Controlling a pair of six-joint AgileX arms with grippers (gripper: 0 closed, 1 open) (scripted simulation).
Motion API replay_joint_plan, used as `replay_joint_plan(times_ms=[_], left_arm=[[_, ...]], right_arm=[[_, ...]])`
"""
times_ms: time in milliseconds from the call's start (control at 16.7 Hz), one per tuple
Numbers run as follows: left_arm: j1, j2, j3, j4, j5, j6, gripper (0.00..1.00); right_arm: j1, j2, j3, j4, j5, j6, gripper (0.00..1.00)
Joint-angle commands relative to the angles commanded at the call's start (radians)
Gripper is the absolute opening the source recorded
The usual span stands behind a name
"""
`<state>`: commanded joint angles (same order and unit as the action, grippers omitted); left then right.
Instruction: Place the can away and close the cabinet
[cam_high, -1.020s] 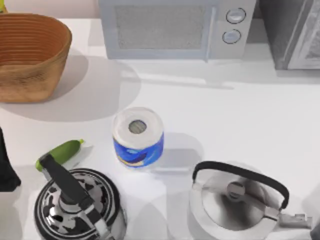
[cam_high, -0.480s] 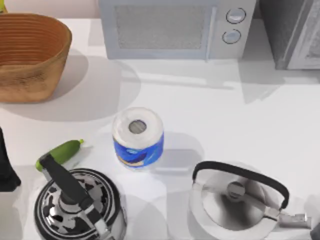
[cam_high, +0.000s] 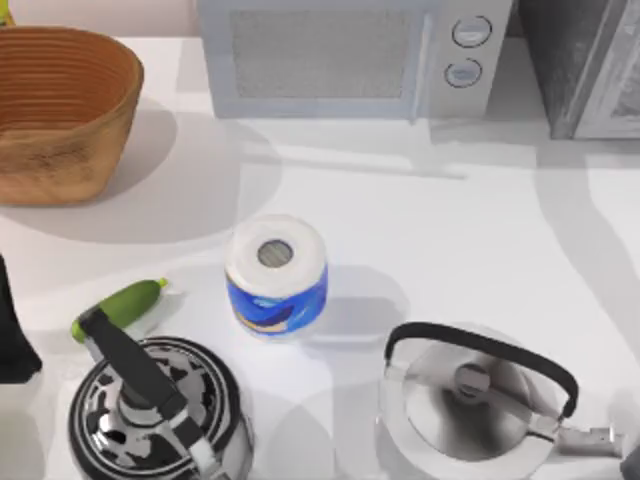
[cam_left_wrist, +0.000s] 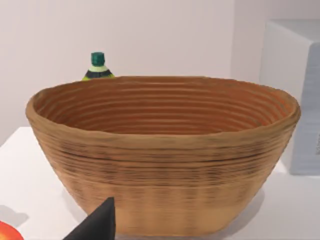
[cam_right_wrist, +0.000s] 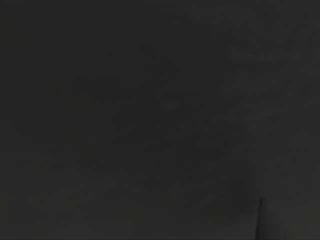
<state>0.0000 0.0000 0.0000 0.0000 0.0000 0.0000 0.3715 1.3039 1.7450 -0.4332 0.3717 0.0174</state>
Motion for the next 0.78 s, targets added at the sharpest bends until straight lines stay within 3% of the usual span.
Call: replay_joint_plan(times_ms=[180, 780], left_arm=[[0.000, 0.000, 0.000, 0.000, 0.000, 0.000, 1.00], [0.000, 0.000, 0.000, 0.000, 0.000, 0.000, 1.00]], right_arm=[[0.071, -0.004, -0.014, -0.006, 0.074, -0.003, 1.00], [0.022, 0.033, 0.039, 0.006, 0.061, -0.014, 1.00]])
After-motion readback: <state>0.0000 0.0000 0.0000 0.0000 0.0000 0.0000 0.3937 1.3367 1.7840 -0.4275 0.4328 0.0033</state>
